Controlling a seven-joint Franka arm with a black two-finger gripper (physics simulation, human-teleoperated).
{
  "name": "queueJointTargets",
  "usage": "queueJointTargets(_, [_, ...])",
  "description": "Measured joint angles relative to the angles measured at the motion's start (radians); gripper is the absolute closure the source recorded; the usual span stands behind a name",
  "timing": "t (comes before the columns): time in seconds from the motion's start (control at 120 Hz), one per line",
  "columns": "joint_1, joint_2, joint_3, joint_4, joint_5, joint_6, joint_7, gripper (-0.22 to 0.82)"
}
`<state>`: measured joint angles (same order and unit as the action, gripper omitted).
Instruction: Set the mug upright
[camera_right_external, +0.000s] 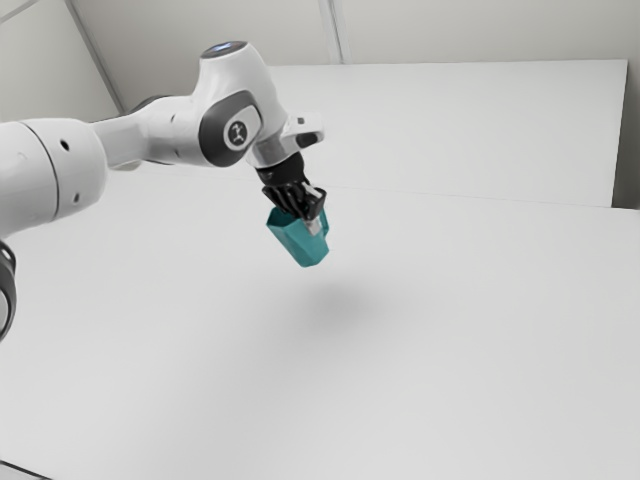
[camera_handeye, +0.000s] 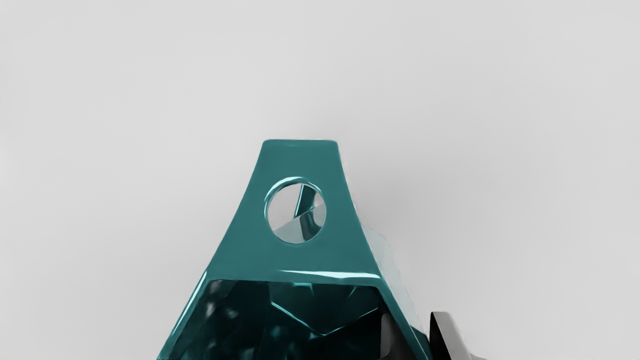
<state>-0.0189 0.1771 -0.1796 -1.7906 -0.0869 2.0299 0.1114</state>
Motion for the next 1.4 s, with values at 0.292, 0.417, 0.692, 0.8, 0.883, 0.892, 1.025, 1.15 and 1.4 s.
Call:
queueJointTargets(0.292, [0.061, 0.003, 0.054, 0.002, 0.066, -0.031, 0.066, 0.78])
queueJointTargets(0.417, [0.060, 0.020, 0.056, -0.004, 0.112, -0.016, 0.085, 0.78])
queueJointTargets(0.692, [0.062, 0.110, 0.055, -0.017, 0.183, 0.041, 0.096, 0.77])
queueJointTargets(0.8, [0.062, 0.140, 0.056, -0.017, 0.190, 0.061, 0.097, 0.77])
queueJointTargets(0.883, [0.061, 0.161, 0.055, -0.018, 0.193, 0.074, 0.097, 0.77])
queueJointTargets(0.892, [0.061, 0.163, 0.055, -0.018, 0.193, 0.075, 0.097, 0.77])
queueJointTargets(1.025, [0.060, 0.179, 0.055, -0.018, 0.195, 0.090, 0.097, 0.75])
queueJointTargets(1.15, [0.059, 0.176, 0.055, -0.021, 0.185, 0.096, 0.103, 0.48])
queueJointTargets(1.4, [0.047, 0.056, 0.053, -0.059, 0.168, 0.082, 0.111, 0.15])
